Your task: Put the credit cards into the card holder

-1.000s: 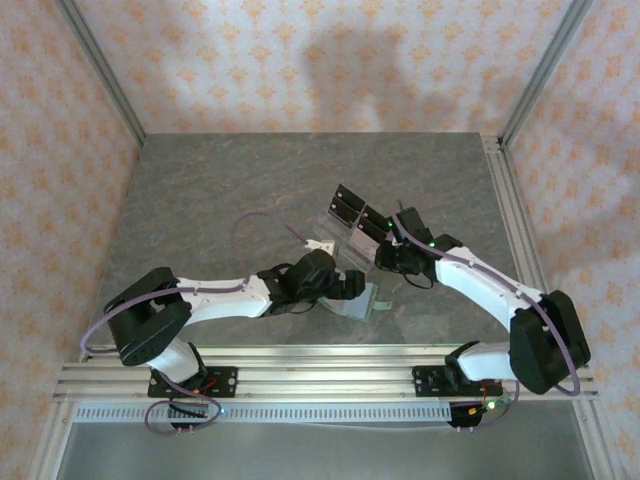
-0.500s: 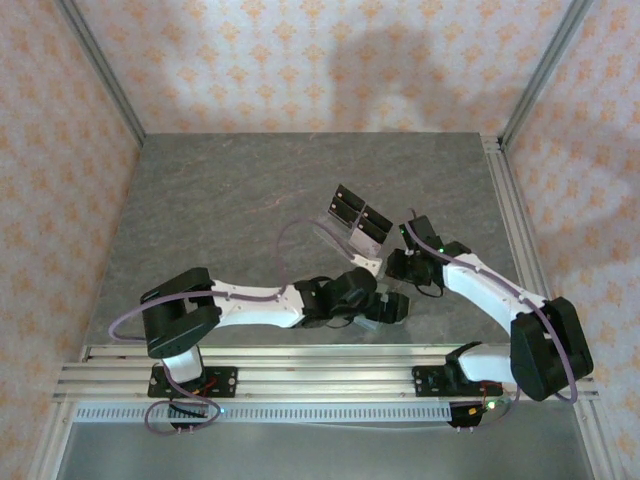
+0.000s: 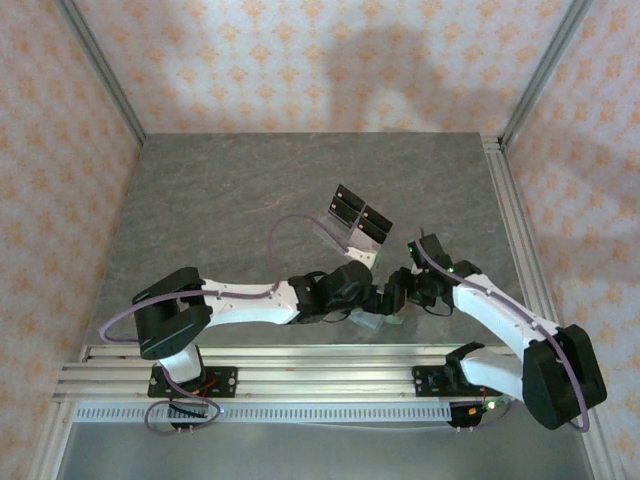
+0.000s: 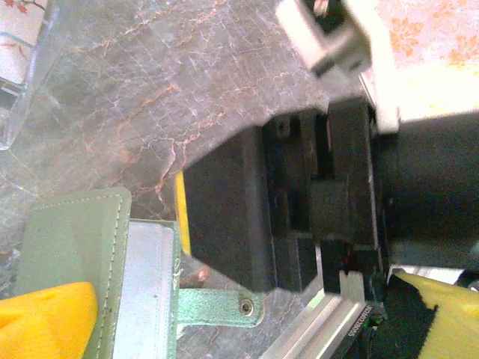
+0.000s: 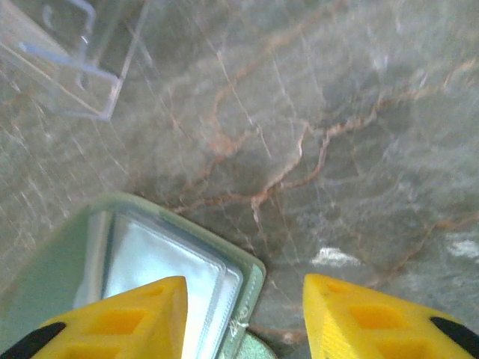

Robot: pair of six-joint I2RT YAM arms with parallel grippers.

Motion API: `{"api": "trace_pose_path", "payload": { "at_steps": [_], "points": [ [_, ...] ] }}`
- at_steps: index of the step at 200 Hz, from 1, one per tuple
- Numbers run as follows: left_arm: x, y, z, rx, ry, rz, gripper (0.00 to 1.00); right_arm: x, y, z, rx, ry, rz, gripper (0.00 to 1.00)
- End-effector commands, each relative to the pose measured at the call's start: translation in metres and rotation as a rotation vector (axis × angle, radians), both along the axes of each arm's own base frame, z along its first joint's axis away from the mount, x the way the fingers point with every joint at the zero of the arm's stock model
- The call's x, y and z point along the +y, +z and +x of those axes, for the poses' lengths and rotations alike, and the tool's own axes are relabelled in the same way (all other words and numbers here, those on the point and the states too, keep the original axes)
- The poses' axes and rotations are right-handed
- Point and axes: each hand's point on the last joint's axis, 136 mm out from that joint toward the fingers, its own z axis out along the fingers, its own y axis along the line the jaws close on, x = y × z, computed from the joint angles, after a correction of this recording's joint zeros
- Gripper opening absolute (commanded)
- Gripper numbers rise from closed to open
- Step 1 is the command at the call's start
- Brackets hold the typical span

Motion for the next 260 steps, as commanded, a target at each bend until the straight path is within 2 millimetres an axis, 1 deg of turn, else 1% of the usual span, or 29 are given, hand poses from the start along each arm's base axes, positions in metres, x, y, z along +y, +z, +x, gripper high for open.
{"api": "trace_pose_path", "payload": {
  "at_steps": [1,24,51,59,62,69,101,113,154,185,200,206,210,225,232,239,260],
  "points": [
    [0.010,-0.002,0.003,-0.027,0.018,0.026,1.00,0.007,-0.009,-0.017,0.065,-0.001,0.051,0.42],
    [0.012,-0.008,0.001,-0.012,0.023,0.019,1.00,0.012,-0.018,-0.021,0.083,-0.003,0.078,0.40],
    [0.015,-0.011,-0.001,0.000,0.033,0.010,1.00,0.025,-0.022,-0.015,0.082,0.001,0.127,0.34],
    [0.017,-0.010,-0.001,-0.001,0.037,0.007,1.00,0.031,-0.019,-0.011,0.067,0.005,0.150,0.31],
    [0.018,-0.011,-0.002,0.000,0.038,0.009,1.00,0.032,-0.023,-0.011,0.082,0.003,0.149,0.30],
    [0.020,-0.011,-0.002,-0.001,0.043,0.010,1.00,0.036,-0.023,-0.009,0.084,0.003,0.163,0.27],
    [0.031,-0.011,-0.002,-0.010,0.063,0.022,1.00,0.055,-0.022,0.004,0.070,0.008,0.226,0.11],
    [0.035,-0.012,-0.002,-0.014,0.072,0.029,1.00,0.063,-0.021,0.010,0.062,0.010,0.247,0.08],
    [0.044,-0.012,-0.003,-0.022,0.091,0.039,1.00,0.090,-0.012,0.032,0.032,0.019,0.312,0.05],
    [0.048,-0.014,-0.004,-0.018,0.098,0.045,1.00,0.102,-0.004,0.046,0.014,0.027,0.339,0.03],
    [0.049,-0.014,-0.004,-0.018,0.100,0.044,1.00,0.105,-0.003,0.050,0.011,0.029,0.342,0.04],
    [0.049,-0.014,-0.004,-0.018,0.100,0.045,1.00,0.106,-0.002,0.051,0.008,0.032,0.341,0.05],
    [0.049,-0.015,-0.004,-0.017,0.100,0.046,1.00,0.106,-0.002,0.052,0.006,0.035,0.338,0.09],
    [0.048,-0.016,-0.004,-0.014,0.100,0.049,1.00,0.102,-0.001,0.054,-0.002,0.038,0.301,0.31],
    [0.047,-0.016,-0.004,-0.014,0.098,0.049,1.00,0.097,0.000,0.056,-0.008,0.033,0.276,0.37],
    [0.047,-0.017,-0.004,-0.011,0.098,0.049,1.00,0.091,0.001,0.057,-0.015,0.020,0.252,0.40],
    [0.044,-0.016,-0.004,-0.005,0.094,0.039,1.00,0.063,0.007,0.062,-0.047,-0.051,0.200,0.42]
  ]
}}
